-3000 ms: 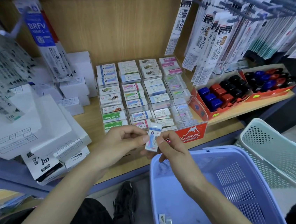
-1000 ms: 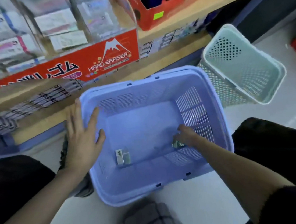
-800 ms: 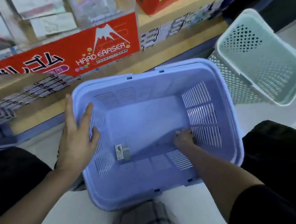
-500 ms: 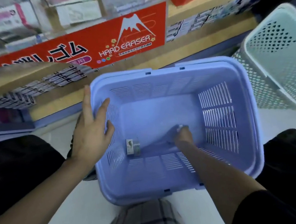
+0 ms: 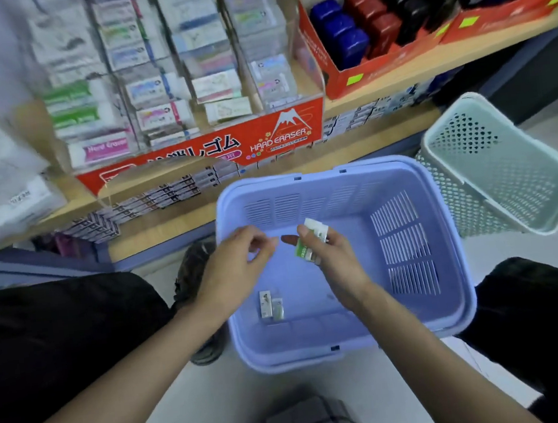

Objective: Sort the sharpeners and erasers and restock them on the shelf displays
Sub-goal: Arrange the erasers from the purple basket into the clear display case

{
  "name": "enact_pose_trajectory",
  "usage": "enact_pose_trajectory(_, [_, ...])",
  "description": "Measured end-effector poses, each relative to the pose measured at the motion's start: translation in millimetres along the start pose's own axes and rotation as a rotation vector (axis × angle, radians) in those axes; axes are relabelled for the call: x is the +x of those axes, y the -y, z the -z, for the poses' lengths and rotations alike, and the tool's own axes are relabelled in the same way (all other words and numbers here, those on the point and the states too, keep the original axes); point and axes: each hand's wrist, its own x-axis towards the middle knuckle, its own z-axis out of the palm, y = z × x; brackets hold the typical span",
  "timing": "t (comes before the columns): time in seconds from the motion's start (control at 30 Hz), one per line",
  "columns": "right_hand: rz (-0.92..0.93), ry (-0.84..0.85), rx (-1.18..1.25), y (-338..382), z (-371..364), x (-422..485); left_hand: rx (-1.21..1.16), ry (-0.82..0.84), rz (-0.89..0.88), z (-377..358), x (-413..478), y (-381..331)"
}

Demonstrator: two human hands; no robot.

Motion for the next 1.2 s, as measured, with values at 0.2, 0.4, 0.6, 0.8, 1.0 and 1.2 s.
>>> enact_pose_trajectory(0.2, [0.044, 0.044, 0.204, 17.4, -37.7, -37.5, -0.557, 0.227, 0.110, 9.0, -25.7, -40.5])
enact_pose_trajectory(0.4, [-0.009, 0.123, 0.370, 36.0, -46.2, -59.4, -0.703, 0.155, 0.201, 26.3, -42.1, -47.2])
enact_pose_trajectory(0.6, [0.087, 0.073, 0.346, 40.9, -42.6, -72.5, -0.821, 0.074, 0.249, 44.3, -48.6, -50.3])
enact_pose_trajectory(0.8, [0.246, -0.226, -0.057, 49.1, -31.9, -73.7, -0.733, 0.047, 0.202, 66.1, -42.6, -50.4])
enact_pose_trajectory(1.0, [0.333, -0.139, -0.031, 92.7, -38.1, -61.0, -0.679, 0.044, 0.137, 113.7, -13.1, -68.5])
enact_pose_trajectory(1.2, [0.411, -0.005, -0.064, 152.6, -53.9, -37.3, -0.670, -0.012, 0.057, 161.6, 26.9, -83.5])
